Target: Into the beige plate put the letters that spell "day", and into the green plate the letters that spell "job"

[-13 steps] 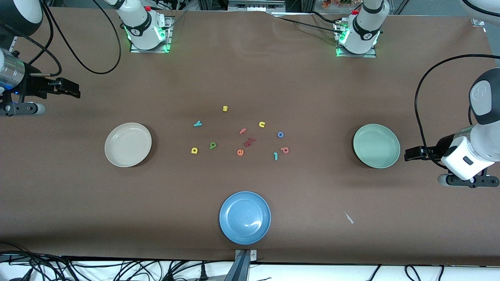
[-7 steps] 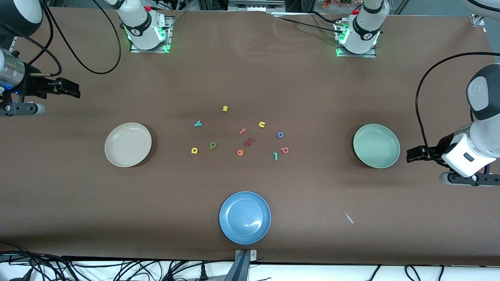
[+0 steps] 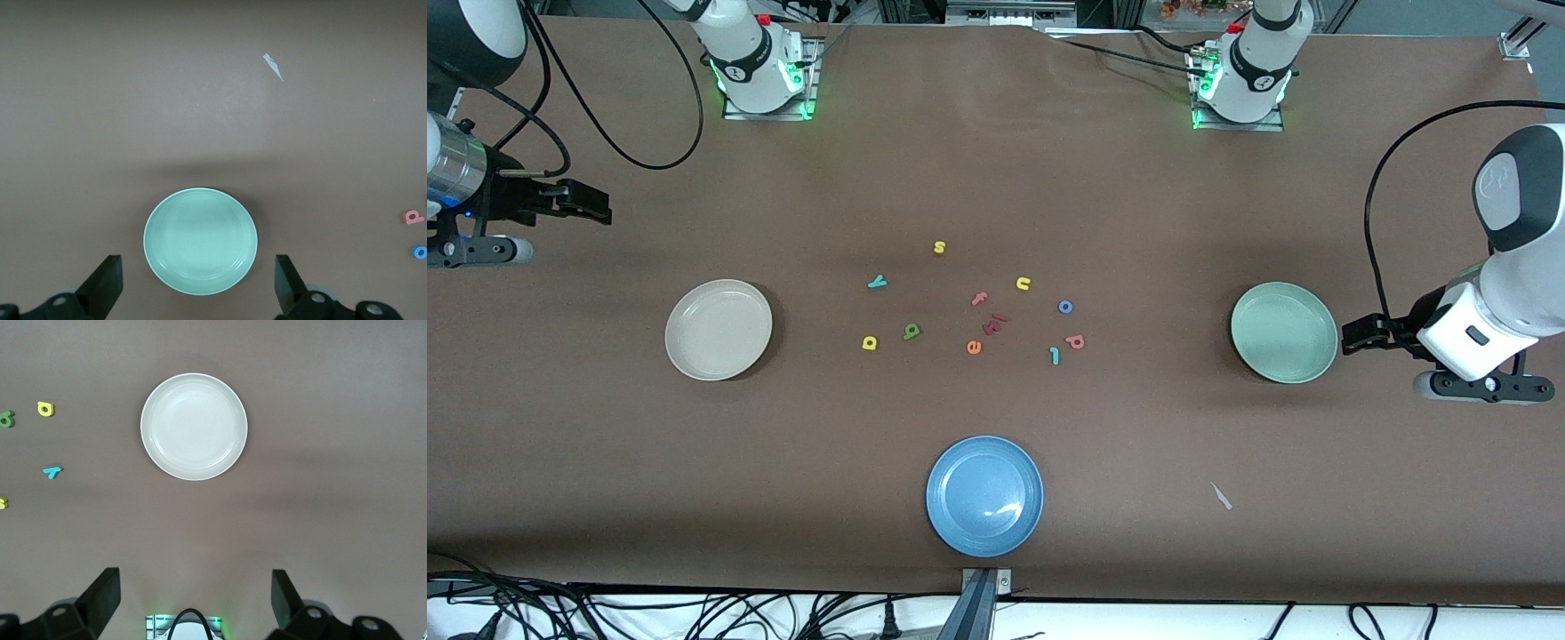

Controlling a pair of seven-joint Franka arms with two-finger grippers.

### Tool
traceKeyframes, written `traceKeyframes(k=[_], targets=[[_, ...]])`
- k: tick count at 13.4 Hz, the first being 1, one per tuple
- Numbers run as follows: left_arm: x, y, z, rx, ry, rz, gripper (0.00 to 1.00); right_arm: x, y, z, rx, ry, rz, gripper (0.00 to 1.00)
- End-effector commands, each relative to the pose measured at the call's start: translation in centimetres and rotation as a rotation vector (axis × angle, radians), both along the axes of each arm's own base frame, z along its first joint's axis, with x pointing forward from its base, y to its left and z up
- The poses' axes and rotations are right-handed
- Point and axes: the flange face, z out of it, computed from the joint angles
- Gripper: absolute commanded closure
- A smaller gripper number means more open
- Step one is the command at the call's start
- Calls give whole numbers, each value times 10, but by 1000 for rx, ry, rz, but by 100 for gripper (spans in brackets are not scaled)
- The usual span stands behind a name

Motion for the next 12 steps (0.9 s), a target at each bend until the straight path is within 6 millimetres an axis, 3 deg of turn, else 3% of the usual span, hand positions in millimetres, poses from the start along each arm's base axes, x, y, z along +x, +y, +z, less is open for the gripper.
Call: traceKeyframes(k=[1, 2, 6, 9, 12], targets=[[-7, -17, -5, 5, 27, -21, 0, 2, 6, 5, 8, -1, -10, 0], [-7, -28, -14, -2, 42, -7, 0, 1, 6, 5, 8, -1, -10, 0], [-14, -127, -72, -27, 146, 133, 0, 1, 9, 3, 1, 3, -45, 0], [-23, -192, -114, -20, 192, 254, 0, 9, 15, -12, -1, 17, -38, 0], [-33, -241, -154, 4, 218, 365, 0, 15, 21, -21, -9, 13, -62, 0]])
